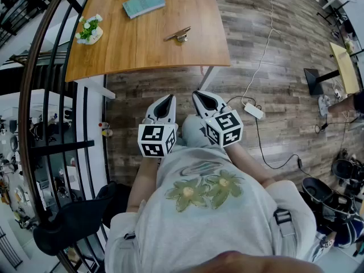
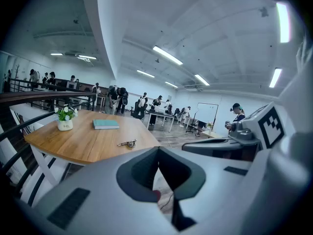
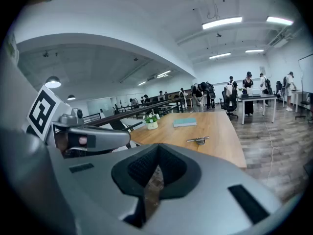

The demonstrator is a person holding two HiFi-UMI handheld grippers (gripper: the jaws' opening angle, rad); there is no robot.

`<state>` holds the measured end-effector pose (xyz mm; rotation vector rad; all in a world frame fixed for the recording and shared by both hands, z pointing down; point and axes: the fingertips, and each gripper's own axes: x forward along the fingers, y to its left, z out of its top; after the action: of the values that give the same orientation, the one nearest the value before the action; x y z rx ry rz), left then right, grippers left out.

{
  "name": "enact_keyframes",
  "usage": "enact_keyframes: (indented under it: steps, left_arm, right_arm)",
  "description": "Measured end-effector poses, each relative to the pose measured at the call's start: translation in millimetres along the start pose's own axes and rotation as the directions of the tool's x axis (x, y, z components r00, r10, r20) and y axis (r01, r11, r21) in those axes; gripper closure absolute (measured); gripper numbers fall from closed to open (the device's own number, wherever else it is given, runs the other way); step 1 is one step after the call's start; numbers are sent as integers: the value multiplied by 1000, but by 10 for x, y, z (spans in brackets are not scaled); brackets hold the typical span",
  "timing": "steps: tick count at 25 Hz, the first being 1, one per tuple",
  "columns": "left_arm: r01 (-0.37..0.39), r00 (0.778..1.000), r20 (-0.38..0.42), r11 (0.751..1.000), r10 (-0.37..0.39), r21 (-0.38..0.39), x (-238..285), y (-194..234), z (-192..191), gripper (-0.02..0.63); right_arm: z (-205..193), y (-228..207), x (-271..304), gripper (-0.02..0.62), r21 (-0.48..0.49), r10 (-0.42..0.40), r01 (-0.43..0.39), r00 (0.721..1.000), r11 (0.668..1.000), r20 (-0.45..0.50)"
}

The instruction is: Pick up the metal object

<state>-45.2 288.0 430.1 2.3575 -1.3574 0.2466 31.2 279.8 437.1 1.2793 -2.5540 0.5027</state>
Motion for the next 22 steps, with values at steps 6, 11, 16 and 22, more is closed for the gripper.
enact_keyframes:
  steps: [6,11,16,22]
  left_arm:
    - [4,1000,-21,1000,-4,12,116,87,14,592]
    - [-20,1000,-13,1000,20,15,294,369,166,592]
    - [-32,999,-10,999,32,25,545,685,399,591]
    - [-17,999,-47,999,18,37,938,975,535,592]
  right_arm:
    - [98,-52,179,589,-3,3,-3,1000,1000,13]
    - [207,-202,527,589,16,9,-10,1000,1000,19]
    - [503,-391,910,589,-12,3,-2,999,1000,49]
    - [778,-700,1306,589,-1,-27,27,997,1000,75]
